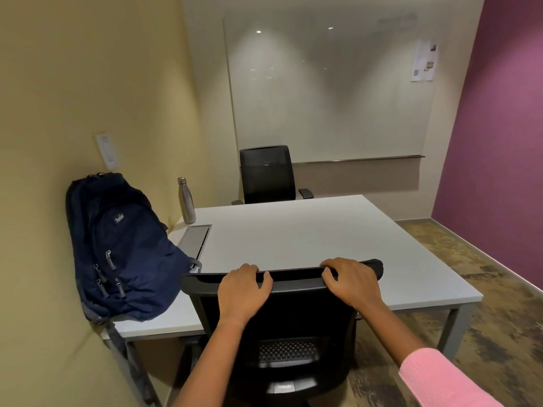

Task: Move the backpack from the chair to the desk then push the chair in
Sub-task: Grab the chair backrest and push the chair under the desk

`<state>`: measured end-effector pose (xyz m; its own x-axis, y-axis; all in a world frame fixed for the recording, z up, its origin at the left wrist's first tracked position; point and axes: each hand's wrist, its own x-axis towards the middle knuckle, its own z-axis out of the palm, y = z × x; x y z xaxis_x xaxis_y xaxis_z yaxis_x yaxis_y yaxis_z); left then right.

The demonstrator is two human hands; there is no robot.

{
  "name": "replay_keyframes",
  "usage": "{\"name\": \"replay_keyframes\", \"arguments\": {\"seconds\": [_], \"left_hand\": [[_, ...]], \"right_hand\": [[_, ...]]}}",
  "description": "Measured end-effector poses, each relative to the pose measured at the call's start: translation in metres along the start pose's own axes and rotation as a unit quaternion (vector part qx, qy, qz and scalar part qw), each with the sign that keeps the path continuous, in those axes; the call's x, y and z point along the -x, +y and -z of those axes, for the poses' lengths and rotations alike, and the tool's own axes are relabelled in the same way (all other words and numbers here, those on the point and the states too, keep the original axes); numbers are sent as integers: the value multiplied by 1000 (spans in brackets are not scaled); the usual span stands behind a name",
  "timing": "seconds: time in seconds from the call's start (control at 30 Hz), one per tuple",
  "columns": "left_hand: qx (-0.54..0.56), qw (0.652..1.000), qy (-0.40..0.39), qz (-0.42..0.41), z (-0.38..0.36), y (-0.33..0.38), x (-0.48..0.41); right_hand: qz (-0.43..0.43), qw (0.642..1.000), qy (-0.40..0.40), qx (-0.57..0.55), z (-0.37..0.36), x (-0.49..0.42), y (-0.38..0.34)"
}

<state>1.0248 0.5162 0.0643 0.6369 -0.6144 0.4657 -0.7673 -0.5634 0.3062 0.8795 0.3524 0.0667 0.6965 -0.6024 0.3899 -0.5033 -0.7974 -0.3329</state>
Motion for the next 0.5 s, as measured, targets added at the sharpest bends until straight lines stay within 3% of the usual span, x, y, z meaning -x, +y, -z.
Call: {"name": "replay_keyframes", "arguments": {"seconds": [0.4,0.5], "left_hand": [[-23,1000,-2,2,-3,3,-5],[-21,1000,0,-3,2,8,0]], "right_hand": [[9,1000,-12,-1,-2,-10,7],[9,1000,19,3,-4,-4,6]]}}
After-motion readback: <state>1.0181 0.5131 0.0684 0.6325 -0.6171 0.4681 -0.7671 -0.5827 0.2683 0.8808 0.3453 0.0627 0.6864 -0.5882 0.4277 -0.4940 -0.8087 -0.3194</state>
